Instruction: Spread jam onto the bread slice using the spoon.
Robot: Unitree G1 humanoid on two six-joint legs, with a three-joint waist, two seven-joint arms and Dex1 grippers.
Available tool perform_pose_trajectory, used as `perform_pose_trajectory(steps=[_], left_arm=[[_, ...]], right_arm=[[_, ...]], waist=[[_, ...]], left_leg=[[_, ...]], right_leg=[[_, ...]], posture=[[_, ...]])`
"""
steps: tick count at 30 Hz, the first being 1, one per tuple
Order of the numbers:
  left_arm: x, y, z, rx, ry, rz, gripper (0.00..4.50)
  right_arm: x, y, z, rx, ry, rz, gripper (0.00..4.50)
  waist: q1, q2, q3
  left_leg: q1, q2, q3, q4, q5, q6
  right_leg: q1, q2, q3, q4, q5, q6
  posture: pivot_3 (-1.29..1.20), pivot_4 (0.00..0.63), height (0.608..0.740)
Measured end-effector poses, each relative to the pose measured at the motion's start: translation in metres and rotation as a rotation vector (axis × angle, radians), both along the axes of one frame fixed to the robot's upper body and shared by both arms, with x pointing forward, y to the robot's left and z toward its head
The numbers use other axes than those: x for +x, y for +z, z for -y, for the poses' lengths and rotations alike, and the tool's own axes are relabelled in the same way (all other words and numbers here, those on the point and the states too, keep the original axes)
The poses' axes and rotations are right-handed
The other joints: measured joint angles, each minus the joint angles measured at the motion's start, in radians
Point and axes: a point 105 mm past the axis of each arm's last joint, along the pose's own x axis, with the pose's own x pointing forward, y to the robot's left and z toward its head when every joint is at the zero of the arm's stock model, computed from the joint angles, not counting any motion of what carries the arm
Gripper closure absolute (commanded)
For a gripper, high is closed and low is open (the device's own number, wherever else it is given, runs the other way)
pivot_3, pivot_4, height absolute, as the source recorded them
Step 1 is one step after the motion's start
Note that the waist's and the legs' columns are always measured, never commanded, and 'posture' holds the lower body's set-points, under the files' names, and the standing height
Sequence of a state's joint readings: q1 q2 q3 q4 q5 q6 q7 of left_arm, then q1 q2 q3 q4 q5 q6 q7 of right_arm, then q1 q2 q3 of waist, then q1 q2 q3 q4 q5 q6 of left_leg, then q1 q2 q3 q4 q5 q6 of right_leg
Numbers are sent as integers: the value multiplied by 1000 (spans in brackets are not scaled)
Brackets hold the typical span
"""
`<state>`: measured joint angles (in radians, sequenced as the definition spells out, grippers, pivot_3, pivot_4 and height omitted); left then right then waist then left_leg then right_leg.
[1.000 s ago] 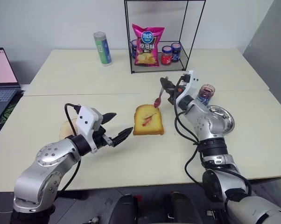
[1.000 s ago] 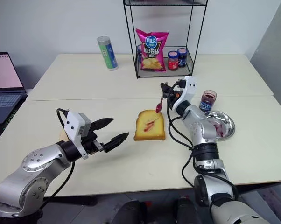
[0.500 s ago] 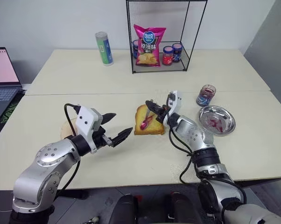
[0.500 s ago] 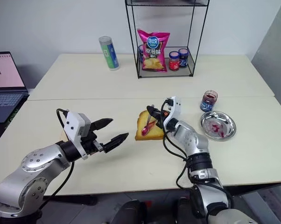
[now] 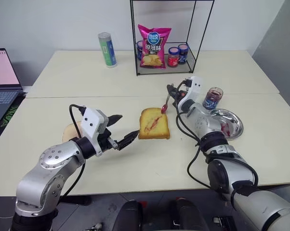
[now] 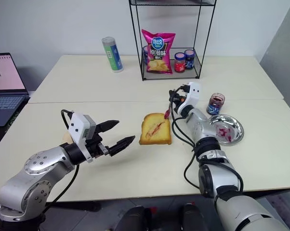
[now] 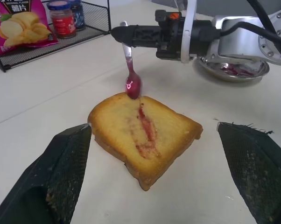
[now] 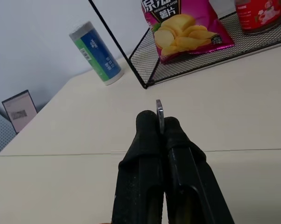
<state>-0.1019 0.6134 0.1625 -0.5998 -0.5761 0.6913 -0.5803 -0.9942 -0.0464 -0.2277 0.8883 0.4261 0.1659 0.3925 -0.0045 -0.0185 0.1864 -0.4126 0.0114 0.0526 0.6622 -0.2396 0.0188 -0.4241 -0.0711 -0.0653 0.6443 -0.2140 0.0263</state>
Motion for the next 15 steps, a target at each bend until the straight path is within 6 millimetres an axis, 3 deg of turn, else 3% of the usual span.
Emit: perform_pose_trajectory(steps=[7,10,15], left_arm=[[-1,-3,-1,-2,2,-13,0],[-1,-3,-1,-2,0,-14,0],[-1,-3,-1,1,-1,-15,0]], right_arm=[[-33,20,-25,224,270,-17,4429],[-48,0,-34,210,315,-75,4429],[-52,-21,-37,133,306,-113,4429]], waist=[[1,0,0],[1,0,0],[1,0,0]], left_leg=[[-1,1,-2,-1,0,0],[-1,0,-1,0,0,0],[-1,0,-1,0,0,0]], right_leg=[[-1,0,-1,0,0,0],[-1,0,-1,0,0,0],[-1,0,-1,0,-1,1]], posture=[[0,150,740],[0,150,740],[0,150,740]])
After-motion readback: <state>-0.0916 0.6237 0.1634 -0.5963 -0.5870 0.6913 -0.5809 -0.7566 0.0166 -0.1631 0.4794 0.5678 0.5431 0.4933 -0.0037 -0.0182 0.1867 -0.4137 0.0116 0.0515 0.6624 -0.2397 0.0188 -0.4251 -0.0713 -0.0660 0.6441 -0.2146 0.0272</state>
